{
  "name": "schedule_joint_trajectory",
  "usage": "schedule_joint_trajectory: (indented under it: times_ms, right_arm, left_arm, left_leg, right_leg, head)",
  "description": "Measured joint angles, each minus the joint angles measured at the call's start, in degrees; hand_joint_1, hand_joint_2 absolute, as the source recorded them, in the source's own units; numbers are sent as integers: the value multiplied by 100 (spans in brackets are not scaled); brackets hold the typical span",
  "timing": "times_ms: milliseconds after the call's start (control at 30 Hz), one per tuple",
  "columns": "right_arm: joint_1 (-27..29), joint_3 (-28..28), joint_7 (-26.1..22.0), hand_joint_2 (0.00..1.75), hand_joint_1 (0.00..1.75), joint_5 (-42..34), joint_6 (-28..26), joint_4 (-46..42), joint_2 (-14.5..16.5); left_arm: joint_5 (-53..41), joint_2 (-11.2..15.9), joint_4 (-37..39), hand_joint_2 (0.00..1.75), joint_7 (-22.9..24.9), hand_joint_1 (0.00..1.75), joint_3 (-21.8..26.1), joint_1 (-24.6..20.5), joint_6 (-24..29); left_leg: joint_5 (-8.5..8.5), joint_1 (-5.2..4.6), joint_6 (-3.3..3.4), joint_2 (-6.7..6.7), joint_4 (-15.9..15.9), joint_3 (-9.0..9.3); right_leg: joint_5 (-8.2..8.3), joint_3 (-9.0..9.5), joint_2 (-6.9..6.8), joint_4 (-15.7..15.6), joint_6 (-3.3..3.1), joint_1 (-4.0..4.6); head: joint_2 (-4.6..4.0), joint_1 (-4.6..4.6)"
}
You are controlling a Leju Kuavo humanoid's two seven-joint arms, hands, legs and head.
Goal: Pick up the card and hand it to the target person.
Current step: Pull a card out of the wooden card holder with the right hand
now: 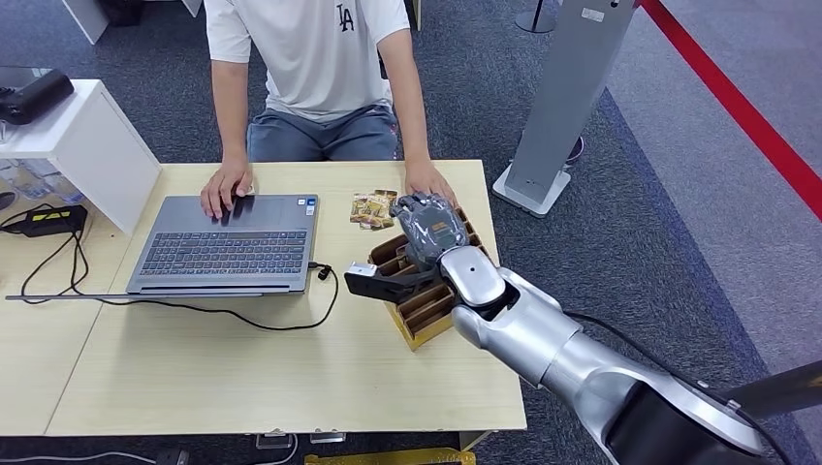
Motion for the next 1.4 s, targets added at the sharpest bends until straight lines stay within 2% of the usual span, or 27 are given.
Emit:
schedule_joint_trajectory:
  times_ms: [167, 400, 567, 733, 1067, 1400]
  right_arm:
    - [24, -21, 121, 175, 74, 16, 122, -347, -133]
    - [144, -29, 162, 175, 69, 22, 320, -702, -253]
    - [220, -27, 138, 175, 74, 7, 415, -766, -287]
    - [299, -25, 60, 175, 87, -67, 455, -758, -306]
    - [359, -19, -104, 175, 89, -178, 444, -611, -307]
    - [358, -14, -179, 175, 82, -215, 380, -485, -264]
  left_arm:
    - [15, 0, 0, 0, -1, 0, 0, 22, 15]
    - [42, 0, 0, 0, -1, 0, 0, 37, 14]
    - [43, 0, 0, 0, -1, 0, 0, 36, 14]
    - [42, 0, 0, 0, -1, 0, 0, 36, 14]
    - [43, 0, 0, 0, -1, 0, 0, 35, 14]
    - [43, 1, 0, 0, 0, 0, 0, 35, 14]
  left_leg:
    - [0, 0, 0, 0, 0, 0]
    - [0, 0, 0, 0, 0, 0]
    - [0, 0, 0, 0, 0, 0]
    - [0, 0, 0, 0, 0, -1]
    - [0, 0, 0, -1, 0, -1]
    - [0, 0, 0, -1, 0, 0]
  right_leg:
    - [0, 0, 0, 0, 0, 0]
    - [0, 0, 0, 0, 0, 0]
    - [0, 0, 0, 0, 0, 0]
    - [0, 0, 0, 0, 0, 0]
    - [0, 0, 0, 0, 0, 0]
    - [0, 1, 0, 0, 0, 0]
  head:
    - [0, -2]
    - [0, -1]
    - [0, -1]
    - [0, -1]
    - [0, -2]
    - [0, -1]
